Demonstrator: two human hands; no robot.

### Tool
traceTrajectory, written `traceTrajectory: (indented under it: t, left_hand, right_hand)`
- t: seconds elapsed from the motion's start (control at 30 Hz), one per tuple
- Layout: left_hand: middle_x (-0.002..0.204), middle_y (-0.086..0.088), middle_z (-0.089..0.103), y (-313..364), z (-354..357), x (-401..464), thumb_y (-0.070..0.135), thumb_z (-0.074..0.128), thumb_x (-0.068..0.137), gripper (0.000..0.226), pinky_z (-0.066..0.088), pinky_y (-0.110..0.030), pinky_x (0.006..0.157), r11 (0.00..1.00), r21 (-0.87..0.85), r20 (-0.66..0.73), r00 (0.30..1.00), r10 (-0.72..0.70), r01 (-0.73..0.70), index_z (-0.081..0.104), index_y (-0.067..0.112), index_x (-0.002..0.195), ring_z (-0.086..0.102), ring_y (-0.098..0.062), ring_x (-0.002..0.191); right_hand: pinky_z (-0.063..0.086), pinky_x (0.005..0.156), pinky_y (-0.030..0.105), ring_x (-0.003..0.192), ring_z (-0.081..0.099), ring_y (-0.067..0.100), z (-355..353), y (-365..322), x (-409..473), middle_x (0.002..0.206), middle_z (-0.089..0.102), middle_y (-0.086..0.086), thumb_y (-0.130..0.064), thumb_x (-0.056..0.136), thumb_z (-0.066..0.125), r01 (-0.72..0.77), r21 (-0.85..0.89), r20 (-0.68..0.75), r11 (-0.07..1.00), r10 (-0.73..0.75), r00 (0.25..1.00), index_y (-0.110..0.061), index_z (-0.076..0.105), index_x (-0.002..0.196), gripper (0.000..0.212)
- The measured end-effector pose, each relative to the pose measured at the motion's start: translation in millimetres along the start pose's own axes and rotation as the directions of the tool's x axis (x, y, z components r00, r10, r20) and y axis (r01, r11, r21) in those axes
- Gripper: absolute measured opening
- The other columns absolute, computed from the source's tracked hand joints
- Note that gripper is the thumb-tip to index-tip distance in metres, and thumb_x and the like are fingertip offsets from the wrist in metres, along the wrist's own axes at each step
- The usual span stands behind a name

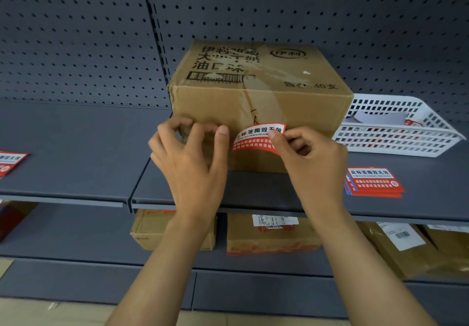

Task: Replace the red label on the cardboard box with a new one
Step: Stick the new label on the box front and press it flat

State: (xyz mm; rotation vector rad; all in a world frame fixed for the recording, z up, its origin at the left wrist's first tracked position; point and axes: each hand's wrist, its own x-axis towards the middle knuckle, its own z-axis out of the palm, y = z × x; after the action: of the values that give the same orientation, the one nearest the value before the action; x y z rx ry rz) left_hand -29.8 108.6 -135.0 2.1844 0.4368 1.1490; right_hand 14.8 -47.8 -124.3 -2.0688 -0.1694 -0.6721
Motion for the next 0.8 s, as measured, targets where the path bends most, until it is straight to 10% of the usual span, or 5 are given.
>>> traceTrajectory:
  t: [0.47,0.8]
  left_hand:
    - [0.131,-0.012,0.053,-9.7,0.2,-1.6,0.087,0.055,0.071,0.063,0.033,-0.056,0.095,0.952,0.214,0.105,0.974,0.201,-0.219,0.074,0.031,0.094,0.042,-0.044,0.125]
    - [0.137,-0.025,0.039,-15.2,10.4,4.6,0.057,0.082,0.074,0.072,0.043,-0.050,0.100,0.996,-0.050,-0.045,0.996,0.072,-0.074,0.049,0.005,0.112,0.041,-0.028,0.128]
  right_hand:
    - [0.056,0.058,0.037,0.060,0.066,0.011,-0.8,-0.5,-0.1,0.064,0.069,-0.009,-0.052,0.084,0.074,-0.007,-0.014,-0.001,1.000,0.007,1.000,-0.026,0.078,0.082,0.027]
    - [0.057,0.060,0.040,0.054,0.068,0.017,-2.6,-1.7,3.2,0.060,0.073,-0.002,-0.050,0.083,0.075,0.074,-0.066,-0.009,0.995,-0.075,0.997,-0.022,0.081,0.081,0.029]
